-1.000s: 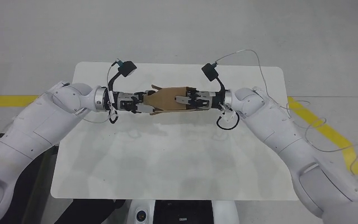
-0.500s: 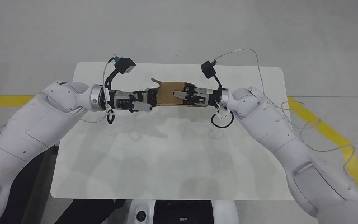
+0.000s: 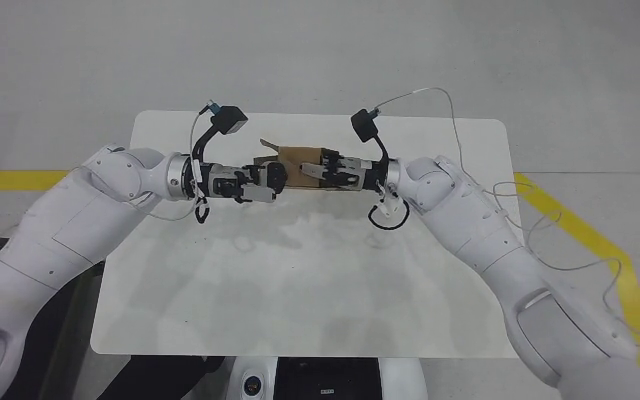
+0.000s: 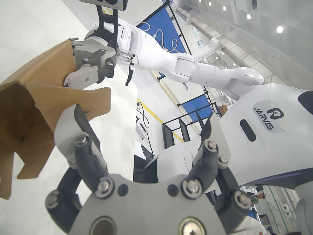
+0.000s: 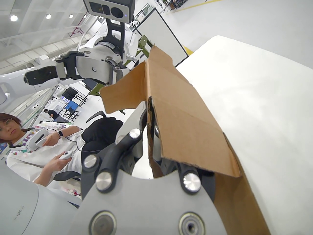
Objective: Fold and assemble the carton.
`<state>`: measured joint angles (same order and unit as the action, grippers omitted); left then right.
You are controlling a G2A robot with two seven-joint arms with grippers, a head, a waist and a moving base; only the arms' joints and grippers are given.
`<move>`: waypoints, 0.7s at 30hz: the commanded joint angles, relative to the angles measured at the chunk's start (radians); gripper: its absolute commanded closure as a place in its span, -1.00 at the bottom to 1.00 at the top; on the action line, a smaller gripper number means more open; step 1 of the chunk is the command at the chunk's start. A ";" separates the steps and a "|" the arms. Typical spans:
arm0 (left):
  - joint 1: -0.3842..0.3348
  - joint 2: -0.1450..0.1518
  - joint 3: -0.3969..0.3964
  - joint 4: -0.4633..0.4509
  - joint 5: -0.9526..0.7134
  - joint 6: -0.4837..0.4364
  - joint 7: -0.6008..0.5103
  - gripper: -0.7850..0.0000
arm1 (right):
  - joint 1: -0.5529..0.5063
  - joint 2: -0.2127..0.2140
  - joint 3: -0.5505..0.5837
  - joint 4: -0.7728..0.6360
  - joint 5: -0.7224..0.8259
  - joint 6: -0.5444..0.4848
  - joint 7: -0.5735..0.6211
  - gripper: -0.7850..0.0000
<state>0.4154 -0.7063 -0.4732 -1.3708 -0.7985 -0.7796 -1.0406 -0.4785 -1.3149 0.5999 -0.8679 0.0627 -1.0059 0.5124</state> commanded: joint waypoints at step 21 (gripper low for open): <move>0.011 -0.037 -0.027 0.048 0.052 -0.008 0.008 -1.00 | -0.019 -0.025 0.030 -0.030 0.012 -0.003 0.037 1.00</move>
<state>0.4256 -0.7426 -0.4976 -1.3219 -0.7422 -0.7881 -1.0322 -0.4966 -1.3409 0.6260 -0.8976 0.0736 -1.0113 0.5481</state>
